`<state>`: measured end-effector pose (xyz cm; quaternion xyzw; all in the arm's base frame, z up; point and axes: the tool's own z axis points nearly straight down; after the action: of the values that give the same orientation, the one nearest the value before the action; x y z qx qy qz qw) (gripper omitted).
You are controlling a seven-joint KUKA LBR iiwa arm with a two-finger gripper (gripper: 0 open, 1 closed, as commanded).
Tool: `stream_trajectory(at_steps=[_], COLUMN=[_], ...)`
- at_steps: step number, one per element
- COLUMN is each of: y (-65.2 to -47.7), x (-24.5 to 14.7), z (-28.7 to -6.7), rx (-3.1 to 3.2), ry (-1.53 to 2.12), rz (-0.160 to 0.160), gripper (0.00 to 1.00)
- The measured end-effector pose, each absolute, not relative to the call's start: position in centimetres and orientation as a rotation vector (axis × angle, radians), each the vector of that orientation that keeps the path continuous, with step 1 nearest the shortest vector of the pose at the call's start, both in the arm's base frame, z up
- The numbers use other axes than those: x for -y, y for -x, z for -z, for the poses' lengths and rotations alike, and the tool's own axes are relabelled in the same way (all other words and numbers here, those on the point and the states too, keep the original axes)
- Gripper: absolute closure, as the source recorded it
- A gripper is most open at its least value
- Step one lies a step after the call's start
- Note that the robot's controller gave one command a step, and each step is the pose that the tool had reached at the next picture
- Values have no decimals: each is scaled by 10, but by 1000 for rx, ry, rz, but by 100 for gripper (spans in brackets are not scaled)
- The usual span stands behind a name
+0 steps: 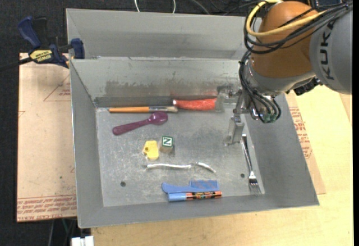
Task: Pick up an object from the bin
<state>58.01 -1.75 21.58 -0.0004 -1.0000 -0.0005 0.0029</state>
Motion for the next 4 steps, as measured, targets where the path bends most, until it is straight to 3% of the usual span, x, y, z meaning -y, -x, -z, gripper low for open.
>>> stream_trajectory(at_steps=[1,2,3,4], y=[-582,-544,-528,-507], x=[17,-55,-79,-42], z=[-220,-72,-136,-99], rx=[3144,3143,3161,3128], ry=[0,43,14,247], rz=[1,4,2,4], gripper=[0,0,0,0])
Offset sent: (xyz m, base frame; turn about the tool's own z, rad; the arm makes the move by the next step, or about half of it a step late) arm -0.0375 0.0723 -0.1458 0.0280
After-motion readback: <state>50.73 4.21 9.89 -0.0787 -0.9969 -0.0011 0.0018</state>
